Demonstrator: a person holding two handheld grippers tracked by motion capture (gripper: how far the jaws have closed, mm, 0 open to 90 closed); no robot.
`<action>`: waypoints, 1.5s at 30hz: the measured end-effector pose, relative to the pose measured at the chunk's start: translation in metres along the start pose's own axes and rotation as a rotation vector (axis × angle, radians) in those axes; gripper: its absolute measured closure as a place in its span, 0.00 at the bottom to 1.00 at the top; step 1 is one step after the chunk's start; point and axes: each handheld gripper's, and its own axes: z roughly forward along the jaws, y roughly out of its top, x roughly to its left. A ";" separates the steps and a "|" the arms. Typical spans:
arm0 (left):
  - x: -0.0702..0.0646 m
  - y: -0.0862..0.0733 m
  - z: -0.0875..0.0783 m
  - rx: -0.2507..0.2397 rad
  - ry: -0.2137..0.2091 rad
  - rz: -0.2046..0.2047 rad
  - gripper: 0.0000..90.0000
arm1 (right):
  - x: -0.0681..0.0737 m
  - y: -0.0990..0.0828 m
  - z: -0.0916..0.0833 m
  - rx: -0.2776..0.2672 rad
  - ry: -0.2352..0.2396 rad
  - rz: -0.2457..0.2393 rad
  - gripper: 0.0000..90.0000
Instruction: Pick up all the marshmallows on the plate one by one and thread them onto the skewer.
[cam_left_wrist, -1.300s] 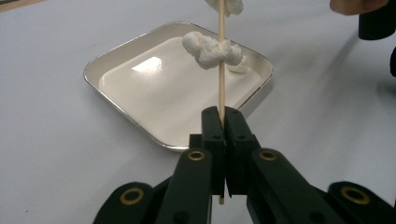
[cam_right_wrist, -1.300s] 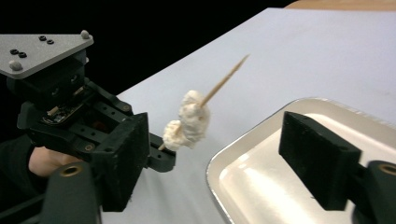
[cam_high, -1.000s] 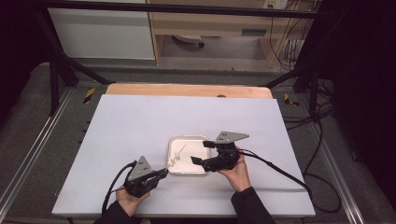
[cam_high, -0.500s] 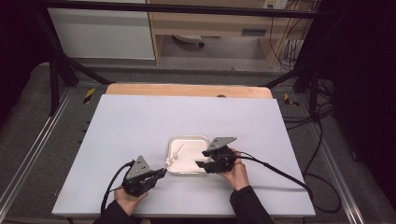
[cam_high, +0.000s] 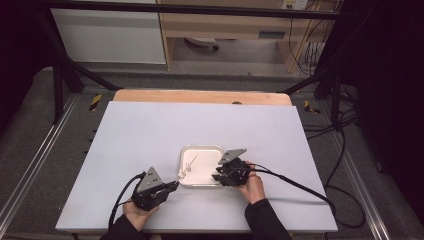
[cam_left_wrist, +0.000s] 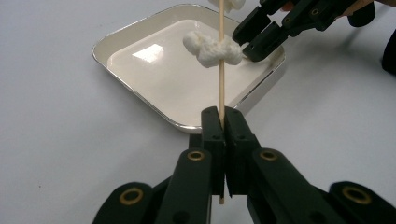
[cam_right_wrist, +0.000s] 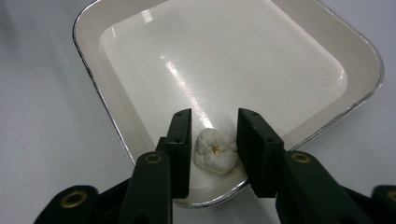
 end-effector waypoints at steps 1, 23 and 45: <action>0.000 0.000 0.000 0.002 0.000 -0.002 0.98 | 0.000 0.000 0.001 0.003 0.002 -0.001 0.76; -0.004 0.000 -0.003 0.001 -0.011 -0.014 0.98 | -0.002 0.015 -0.043 -0.232 0.141 0.121 0.82; -0.007 0.001 -0.002 -0.002 -0.027 -0.001 0.98 | -0.012 0.031 -0.082 -0.471 0.262 0.239 0.83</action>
